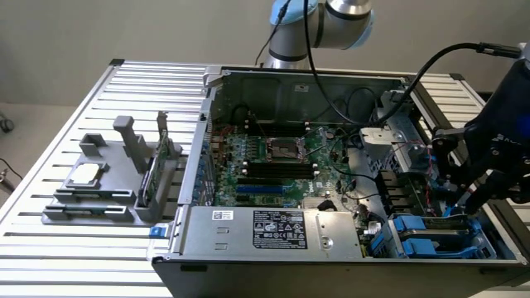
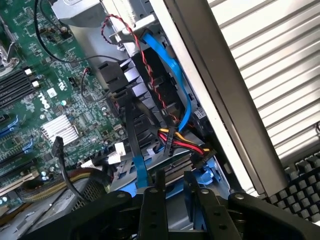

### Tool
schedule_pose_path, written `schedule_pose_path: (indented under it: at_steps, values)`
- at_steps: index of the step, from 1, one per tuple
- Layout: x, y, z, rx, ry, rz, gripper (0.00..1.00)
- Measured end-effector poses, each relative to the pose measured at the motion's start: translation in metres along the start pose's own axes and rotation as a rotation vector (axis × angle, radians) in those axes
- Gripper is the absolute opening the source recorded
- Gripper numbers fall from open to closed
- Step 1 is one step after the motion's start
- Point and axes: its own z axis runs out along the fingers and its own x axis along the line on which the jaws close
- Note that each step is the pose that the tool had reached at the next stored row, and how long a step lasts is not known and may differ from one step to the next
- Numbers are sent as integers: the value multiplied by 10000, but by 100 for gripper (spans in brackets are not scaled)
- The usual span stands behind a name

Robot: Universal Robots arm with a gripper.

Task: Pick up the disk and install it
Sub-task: 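Insert the first disk wire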

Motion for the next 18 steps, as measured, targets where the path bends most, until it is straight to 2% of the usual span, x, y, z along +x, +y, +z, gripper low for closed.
schedule_pose_path:
  at_steps: [4, 7, 10, 17, 18]
  values:
    - [-45, -39, 15, -5, 5, 34, 29]
    - [-66, -58, 19, -56, 35, 64, 29]
    - [-70, -62, 18, -79, 60, 239, 29]
    - [-76, -61, 19, -41, 84, 933, 29]
    - [-91, -54, 21, -27, 113, 933, 29]
